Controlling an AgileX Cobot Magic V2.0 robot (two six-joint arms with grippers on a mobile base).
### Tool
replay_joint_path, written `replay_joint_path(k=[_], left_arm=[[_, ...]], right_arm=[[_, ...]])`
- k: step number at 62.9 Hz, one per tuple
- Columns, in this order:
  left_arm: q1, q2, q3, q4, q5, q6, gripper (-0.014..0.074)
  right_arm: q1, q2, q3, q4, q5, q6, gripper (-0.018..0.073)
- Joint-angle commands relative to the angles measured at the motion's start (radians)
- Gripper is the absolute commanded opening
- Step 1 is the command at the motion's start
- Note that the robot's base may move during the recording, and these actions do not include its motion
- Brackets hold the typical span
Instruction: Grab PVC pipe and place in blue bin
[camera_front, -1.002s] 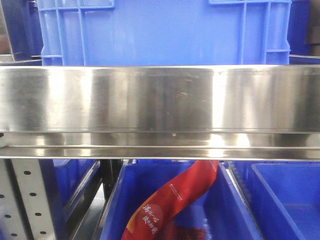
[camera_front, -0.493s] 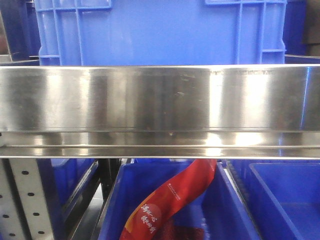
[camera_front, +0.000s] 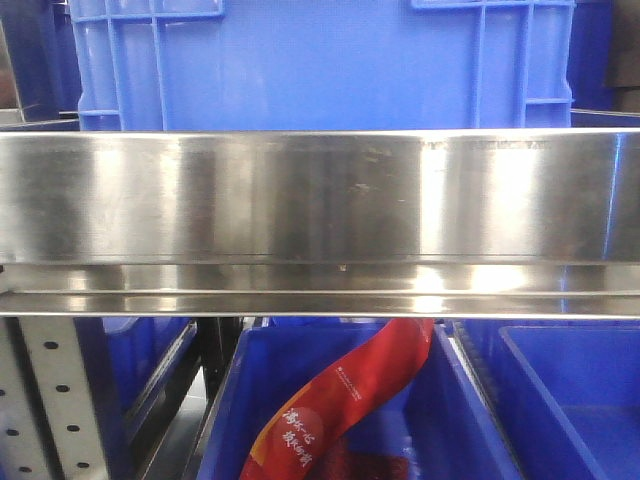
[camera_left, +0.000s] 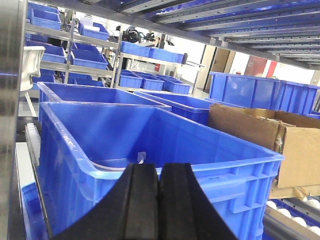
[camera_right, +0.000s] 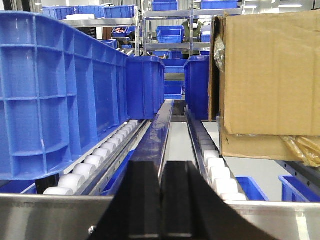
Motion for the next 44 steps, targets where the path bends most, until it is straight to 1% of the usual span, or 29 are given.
replay_joint_path(k=[1, 44], left_arm=[[-0.006, -0.007, -0.001, -0.006, -0.019, -0.004, -0.0111], [-0.004, -0.007, -0.001, -0.004, -0.007, -0.004, -0.0111]], right_arm=[[-0.004, -0.003, 0.003, -0.009, -0.010, -0.002, -0.0167], [-0.004, -0.003, 0.003, -0.009, -0.012, -0.002, -0.0167]])
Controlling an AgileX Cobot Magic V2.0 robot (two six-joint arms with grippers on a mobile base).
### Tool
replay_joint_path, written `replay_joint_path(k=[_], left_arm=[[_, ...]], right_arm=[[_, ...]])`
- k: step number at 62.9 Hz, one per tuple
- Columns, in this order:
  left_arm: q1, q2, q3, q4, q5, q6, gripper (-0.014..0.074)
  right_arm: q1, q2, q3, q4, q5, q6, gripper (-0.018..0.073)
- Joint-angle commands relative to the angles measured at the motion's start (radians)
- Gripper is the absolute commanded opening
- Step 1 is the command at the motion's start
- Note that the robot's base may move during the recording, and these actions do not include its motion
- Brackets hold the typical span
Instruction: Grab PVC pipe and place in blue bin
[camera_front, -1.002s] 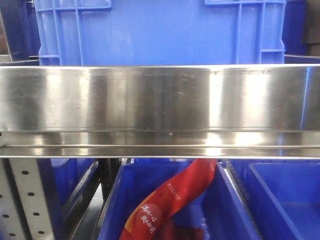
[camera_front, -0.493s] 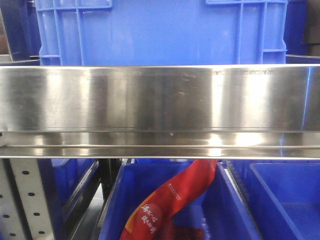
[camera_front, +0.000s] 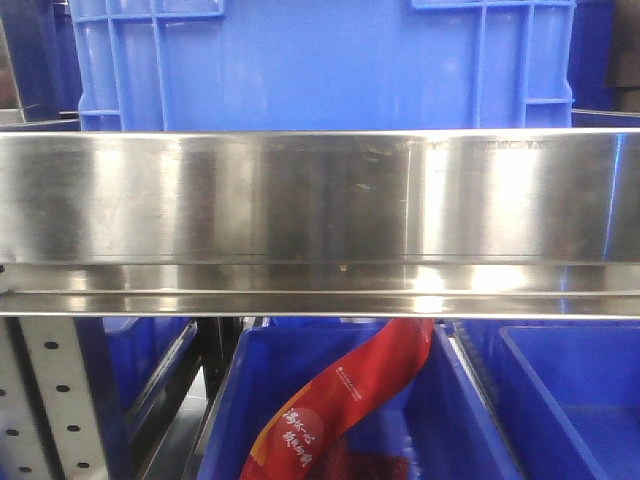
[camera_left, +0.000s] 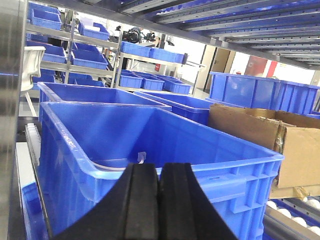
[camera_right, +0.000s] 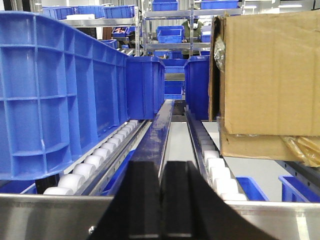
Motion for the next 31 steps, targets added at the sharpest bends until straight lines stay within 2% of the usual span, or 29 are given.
replay_joint_path(k=[1, 4, 10, 14, 21, 31], left_arm=[[-0.002, -0.007, 0.002, -0.002, -0.005, -0.004, -0.0111], [0.004, -0.012, 0.015, 0.006, -0.011, -0.004, -0.0111], [0.026, -0.032, 0.060, 0.087, -0.010, -0.004, -0.0111], [0.051, -0.059, 0.101, 0.109, -0.010, -0.004, -0.0111], [0.131, -0.142, 0.196, 0.109, -0.010, -0.004, -0.0111], [0.269, -0.269, 0.335, 0.150, -0.011, -0.004, -0.0111]], right_arm=[[-0.004, -0.003, 0.003, -0.009, -0.012, -0.002, -0.0167], [-0.004, -0.003, 0.003, -0.009, -0.012, -0.002, -0.0167], [-0.004, -0.003, 0.003, -0.009, -0.014, -0.002, -0.0167], [-0.004, -0.003, 0.003, -0.009, -0.014, -0.002, -0.0167], [-0.004, -0.003, 0.003, -0.009, -0.016, -0.002, -0.0167], [-0.004, -0.003, 0.003, -0.009, -0.016, -0.002, -0.0167]])
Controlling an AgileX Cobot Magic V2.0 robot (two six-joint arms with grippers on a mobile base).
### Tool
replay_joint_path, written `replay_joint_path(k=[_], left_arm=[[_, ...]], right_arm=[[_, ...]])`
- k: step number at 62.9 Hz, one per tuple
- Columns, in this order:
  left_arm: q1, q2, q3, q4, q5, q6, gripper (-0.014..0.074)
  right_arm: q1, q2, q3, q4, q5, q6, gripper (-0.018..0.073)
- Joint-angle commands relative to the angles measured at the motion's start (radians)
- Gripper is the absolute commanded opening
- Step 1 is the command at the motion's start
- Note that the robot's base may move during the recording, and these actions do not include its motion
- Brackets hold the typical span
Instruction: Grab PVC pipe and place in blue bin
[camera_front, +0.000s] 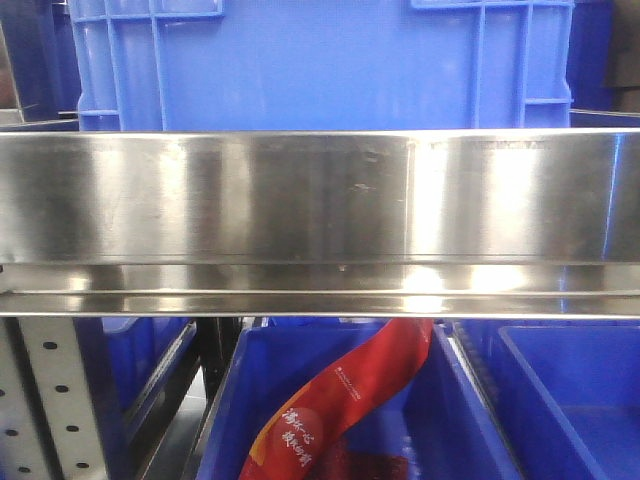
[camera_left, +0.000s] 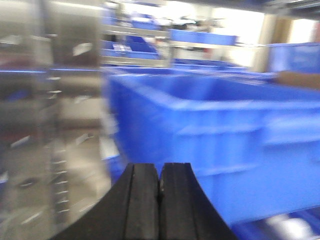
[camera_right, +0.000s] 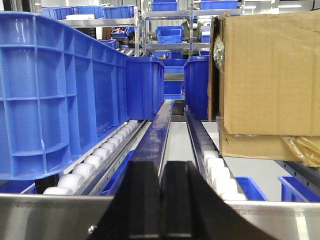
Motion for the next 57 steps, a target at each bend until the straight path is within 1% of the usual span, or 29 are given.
replay_joint_path(k=[1, 10, 22, 25, 32, 36, 39, 57], left_arm=[[0.076, -0.076, 0.073, 0.019, -0.013, -0.004, -0.0111], [0.175, -0.207, 0.209, 0.019, -0.013, -0.004, -0.0111], [0.248, -0.360, 0.307, 0.021, -0.013, -0.004, -0.0111], [0.256, -0.360, 0.328, 0.021, -0.015, -0.004, -0.0111], [0.261, -0.360, 0.383, 0.021, -0.076, -0.004, -0.0111], [0.261, -0.360, 0.383, 0.021, -0.111, -0.004, -0.0111], [0.261, -0.360, 0.383, 0.021, -0.085, -0.004, -0.0111], [0.261, -0.360, 0.383, 0.021, -0.096, -0.004, -0.0111]], right_arm=[[-0.004, -0.003, 0.003, -0.009, -0.016, -0.002, -0.0167], [-0.004, -0.003, 0.003, -0.009, -0.016, -0.002, -0.0167], [-0.004, -0.003, 0.003, -0.009, -0.016, -0.002, -0.0167], [-0.004, -0.003, 0.003, -0.009, -0.016, -0.002, -0.0167], [-0.004, -0.003, 0.003, -0.009, -0.016, -0.002, -0.0167], [-0.004, -0.003, 0.003, -0.009, -0.016, -0.002, -0.0167], [-0.004, -0.003, 0.003, -0.009, -0.016, -0.002, -0.0167], [-0.004, -0.003, 0.003, -0.009, -0.016, -0.002, -0.0167]])
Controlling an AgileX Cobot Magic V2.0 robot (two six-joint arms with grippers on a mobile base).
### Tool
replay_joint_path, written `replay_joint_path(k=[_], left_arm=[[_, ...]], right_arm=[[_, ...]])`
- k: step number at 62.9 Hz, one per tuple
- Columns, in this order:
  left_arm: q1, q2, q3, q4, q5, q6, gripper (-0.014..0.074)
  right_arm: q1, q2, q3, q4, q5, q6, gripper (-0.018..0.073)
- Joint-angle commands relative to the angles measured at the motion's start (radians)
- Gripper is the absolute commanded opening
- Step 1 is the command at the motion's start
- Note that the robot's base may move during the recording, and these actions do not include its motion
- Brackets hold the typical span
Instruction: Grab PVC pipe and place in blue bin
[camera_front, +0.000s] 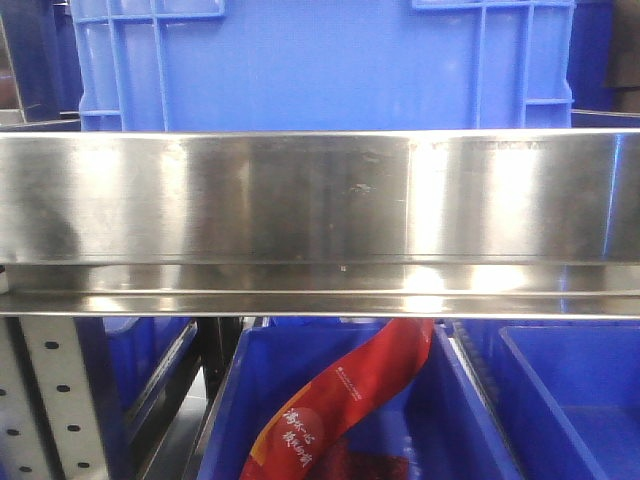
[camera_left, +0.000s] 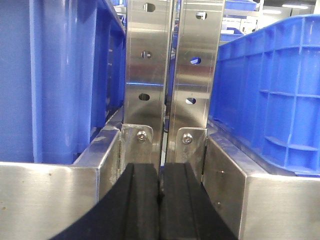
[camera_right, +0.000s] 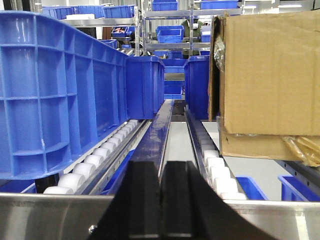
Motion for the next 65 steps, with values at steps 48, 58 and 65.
replay_joint_path(k=[48, 58, 65], left_arm=[[0.002, -0.005, -0.001, 0.003, -0.019, -0.004, -0.0111], [0.002, -0.005, -0.001, 0.003, -0.019, -0.004, -0.0111], [0.002, -0.005, -0.001, 0.003, -0.019, -0.004, -0.0111]], right_arm=[[-0.002, -0.003, 0.002, -0.009, -0.016, -0.002, -0.0167], [-0.002, -0.003, 0.002, -0.009, -0.016, -0.002, -0.0167], [-0.002, -0.003, 0.002, -0.009, -0.016, -0.002, -0.0167]])
